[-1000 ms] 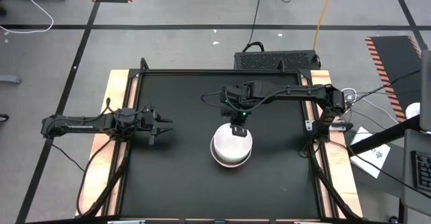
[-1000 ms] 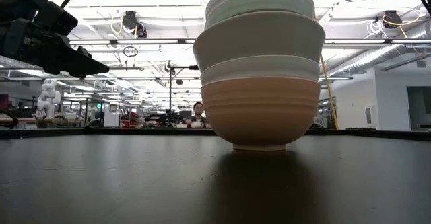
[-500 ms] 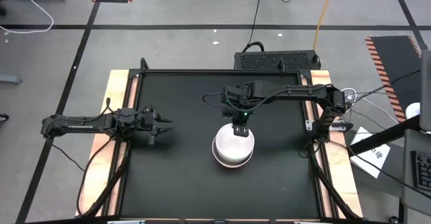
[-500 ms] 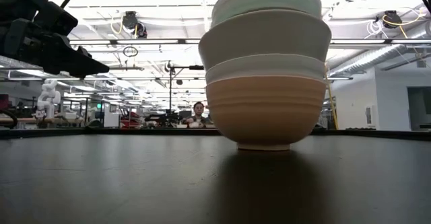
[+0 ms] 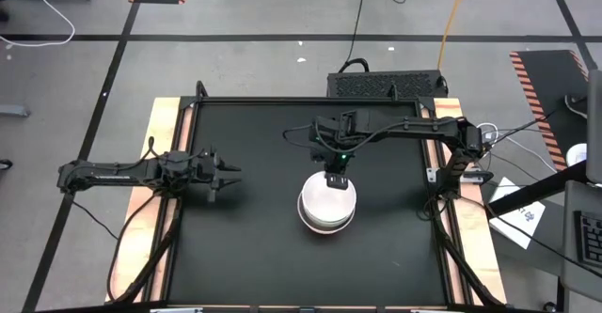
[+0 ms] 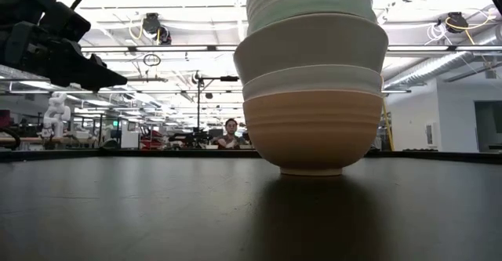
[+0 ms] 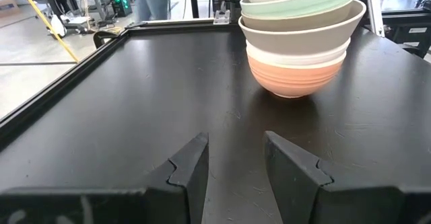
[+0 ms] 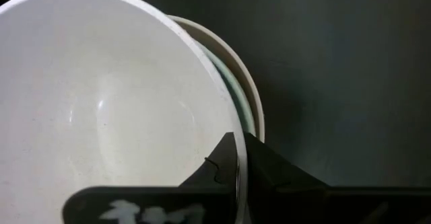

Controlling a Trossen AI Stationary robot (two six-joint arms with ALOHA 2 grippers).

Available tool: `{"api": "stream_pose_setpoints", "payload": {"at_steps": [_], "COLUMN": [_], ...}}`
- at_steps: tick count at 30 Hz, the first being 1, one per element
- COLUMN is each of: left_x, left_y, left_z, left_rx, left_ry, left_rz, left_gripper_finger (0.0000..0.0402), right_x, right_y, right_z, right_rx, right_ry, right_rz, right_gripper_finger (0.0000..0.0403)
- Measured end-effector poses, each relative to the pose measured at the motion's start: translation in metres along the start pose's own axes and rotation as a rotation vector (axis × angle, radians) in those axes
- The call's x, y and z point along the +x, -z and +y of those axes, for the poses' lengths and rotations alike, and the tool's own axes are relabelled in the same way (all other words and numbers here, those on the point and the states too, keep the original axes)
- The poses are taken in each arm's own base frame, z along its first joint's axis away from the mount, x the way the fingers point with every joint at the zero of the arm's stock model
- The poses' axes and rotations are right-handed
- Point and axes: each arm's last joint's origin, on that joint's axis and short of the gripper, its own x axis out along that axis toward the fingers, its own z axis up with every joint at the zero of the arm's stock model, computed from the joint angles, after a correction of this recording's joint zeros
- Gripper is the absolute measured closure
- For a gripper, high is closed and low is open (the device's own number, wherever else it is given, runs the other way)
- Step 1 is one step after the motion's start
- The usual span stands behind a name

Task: Nest bowls inside each other
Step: Stack the white bowl on the light green bowl

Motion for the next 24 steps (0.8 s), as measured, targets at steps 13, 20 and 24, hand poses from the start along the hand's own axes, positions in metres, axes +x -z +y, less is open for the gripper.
{"api": "stream_pose_setpoints", "payload": {"at_steps": [13,20,24], "left_x": [0.0000,0.0000,0.0000], "left_y": [0.0021,0.0021,0.0021], "left_z": [-0.0002,-0.0002,-0.0002], "left_rx": [-0.002,-0.005,-0.005], "left_ry": [0.002,0.002,0.002], "left_rz": [0.022,0.021,0.021], "left_gripper_finger": [0.0256,0.0256,0.0256], "right_x": [-0.0002,0.0000,0.0014], "right_y": [0.0001,0.0002,0.0005], "right_z": [0.0005,-0.0016,-0.0024], "right_rx": [0.025,0.031,0.039], "right_ry": [-0.021,0.072,0.082], "right_rz": [0.000,0.001,0.011], "right_gripper_finger": [0.0403,0.0403,0.0403]}}
